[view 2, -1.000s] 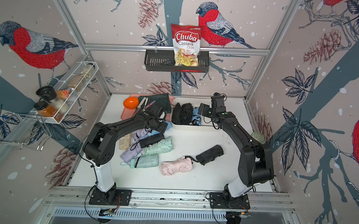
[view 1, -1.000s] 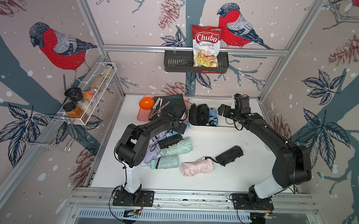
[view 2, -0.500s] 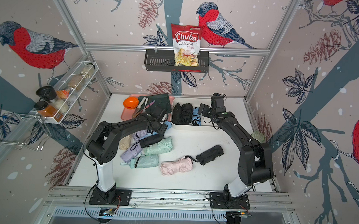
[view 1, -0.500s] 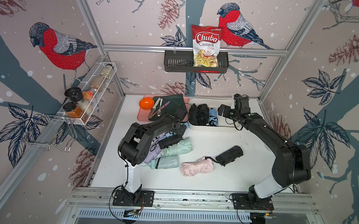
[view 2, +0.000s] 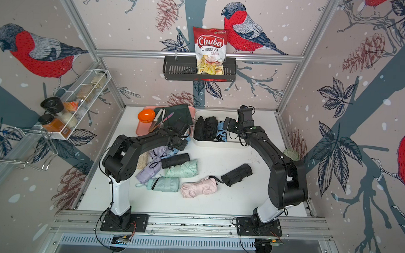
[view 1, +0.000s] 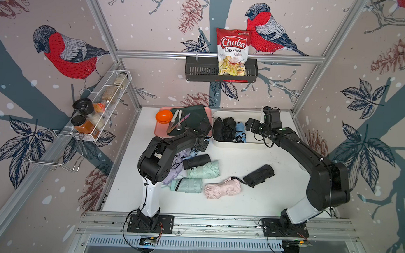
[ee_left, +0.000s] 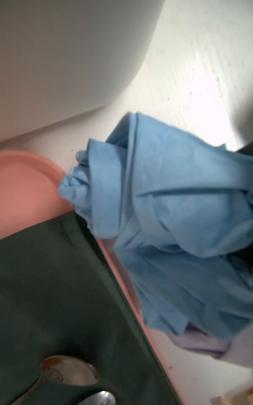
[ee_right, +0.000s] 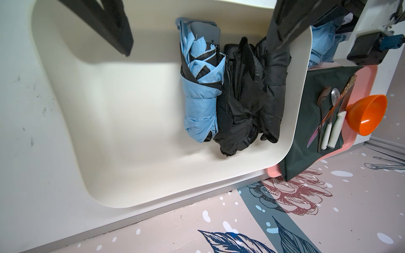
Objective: Put the umbrella into the storage box
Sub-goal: Pick up the umbrella from the center of the board, then place the umbrella in the storage box.
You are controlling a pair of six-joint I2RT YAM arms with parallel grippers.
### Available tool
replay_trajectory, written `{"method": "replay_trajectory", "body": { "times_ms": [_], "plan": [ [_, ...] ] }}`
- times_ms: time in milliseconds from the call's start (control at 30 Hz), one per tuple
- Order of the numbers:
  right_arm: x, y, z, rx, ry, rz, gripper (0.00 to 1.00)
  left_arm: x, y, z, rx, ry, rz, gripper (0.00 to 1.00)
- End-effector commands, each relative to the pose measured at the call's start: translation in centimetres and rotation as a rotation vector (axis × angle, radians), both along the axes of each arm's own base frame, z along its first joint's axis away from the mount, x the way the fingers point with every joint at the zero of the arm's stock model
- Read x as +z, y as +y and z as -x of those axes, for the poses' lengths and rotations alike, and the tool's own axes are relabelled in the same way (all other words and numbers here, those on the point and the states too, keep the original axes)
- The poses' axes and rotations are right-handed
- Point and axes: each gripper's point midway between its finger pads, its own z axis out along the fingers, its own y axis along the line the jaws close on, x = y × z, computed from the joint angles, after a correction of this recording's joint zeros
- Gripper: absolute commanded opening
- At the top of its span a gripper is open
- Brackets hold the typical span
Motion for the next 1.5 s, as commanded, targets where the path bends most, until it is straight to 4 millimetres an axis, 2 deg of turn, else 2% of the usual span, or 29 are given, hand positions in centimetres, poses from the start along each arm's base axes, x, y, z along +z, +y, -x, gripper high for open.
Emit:
{"method": "replay_trajectory", "body": {
  "times_ms": [0,233,500,633,800,933,1100,1300,1467],
  "plan": [
    [0.5,0.5,-0.1,0.008,-0.018,-0.022,1.00,1.0,0.7,0.7,0.037,0.011,0.000,0.21],
    [0.7,1.6,0.2,0.040,-0.028,-0.053,1.00,5.1,0.5,0.4,0.048,-0.069,0.055,0.10],
    [1.7,3.7,1.4,0.134,-0.072,-0.140,1.00,10.9,-0.9,-0.9,0.062,-0.203,0.217,0.07],
    [3.0,5.1,2.8,0.222,-0.124,-0.217,1.00,14.3,-3.1,-1.9,0.037,-0.243,0.453,0.07],
    [5.0,6.3,5.0,0.332,-0.211,-0.304,1.00,18.1,-7.2,-1.7,-0.100,-0.214,0.778,0.07],
    [6.6,7.6,7.5,0.448,-0.287,-0.395,0.99,19.7,-9.8,-1.7,-0.177,-0.163,0.935,0.07],
    [7.2,8.5,9.3,0.537,-0.322,-0.460,0.98,21.5,-12.4,-1.5,-0.250,-0.092,1.139,0.09],
    [8.0,8.9,9.0,0.563,-0.353,-0.473,0.98,22.0,-14.1,-0.7,-0.323,-0.023,1.239,0.11],
    [9.0,9.4,7.5,0.581,-0.384,-0.476,0.98,22.1,-14.7,0.4,-0.378,0.010,1.253,0.12]
  ]
}}
